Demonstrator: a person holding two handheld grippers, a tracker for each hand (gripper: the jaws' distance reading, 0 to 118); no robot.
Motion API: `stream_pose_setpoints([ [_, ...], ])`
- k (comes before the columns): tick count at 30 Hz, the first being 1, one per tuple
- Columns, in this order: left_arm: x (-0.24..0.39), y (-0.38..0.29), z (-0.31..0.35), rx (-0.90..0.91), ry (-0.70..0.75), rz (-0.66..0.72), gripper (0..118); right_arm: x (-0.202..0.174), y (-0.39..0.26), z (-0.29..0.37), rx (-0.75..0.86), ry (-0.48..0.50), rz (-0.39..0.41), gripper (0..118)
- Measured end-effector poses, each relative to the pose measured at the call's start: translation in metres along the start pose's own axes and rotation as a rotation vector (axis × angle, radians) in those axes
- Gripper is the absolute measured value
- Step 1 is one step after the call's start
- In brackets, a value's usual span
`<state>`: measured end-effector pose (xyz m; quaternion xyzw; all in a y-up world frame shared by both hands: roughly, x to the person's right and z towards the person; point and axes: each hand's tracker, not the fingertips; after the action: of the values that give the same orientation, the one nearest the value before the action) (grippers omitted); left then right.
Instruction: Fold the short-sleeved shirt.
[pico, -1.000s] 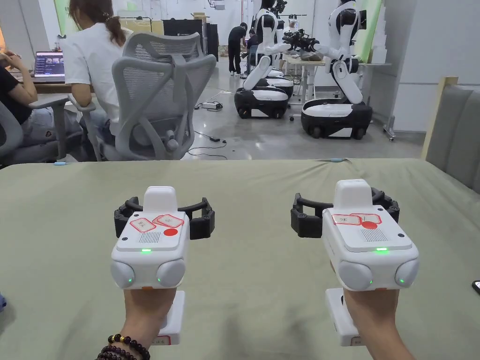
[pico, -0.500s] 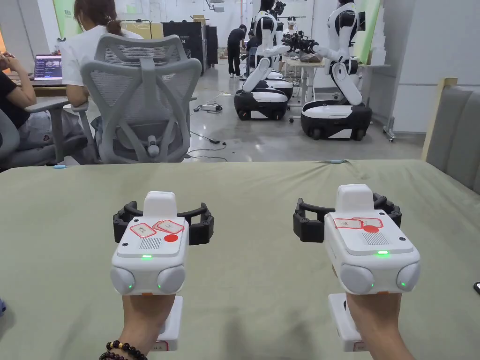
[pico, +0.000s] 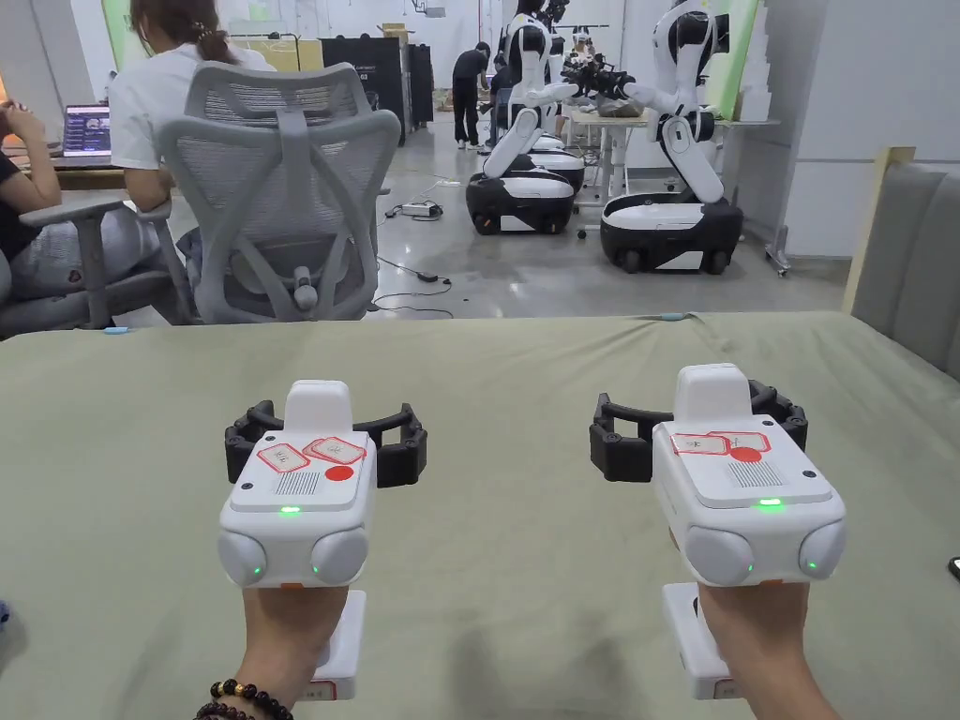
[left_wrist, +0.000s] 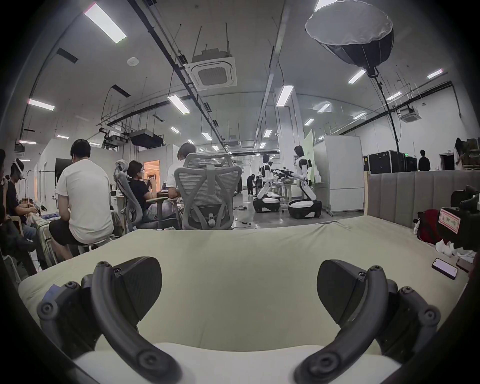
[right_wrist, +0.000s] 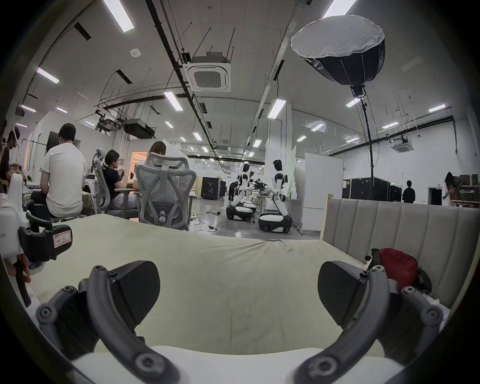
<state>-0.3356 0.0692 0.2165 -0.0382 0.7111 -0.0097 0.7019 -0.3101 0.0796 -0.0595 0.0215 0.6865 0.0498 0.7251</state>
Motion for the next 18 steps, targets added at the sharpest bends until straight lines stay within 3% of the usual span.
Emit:
stream_pose_setpoints([
  [12, 0.0019, 0.0038, 0.0002, 0.003, -0.014, -0.003, 118, 0.0019, 0.0051, 0.0028, -0.01, -0.009, -0.005, 118],
  [18, 0.0027, 0.0059, -0.0004, 0.005, -0.015, 0.011, 118, 0.0078, 0.0106, 0.0077, 0.016, 0.102, -0.061, 118],
])
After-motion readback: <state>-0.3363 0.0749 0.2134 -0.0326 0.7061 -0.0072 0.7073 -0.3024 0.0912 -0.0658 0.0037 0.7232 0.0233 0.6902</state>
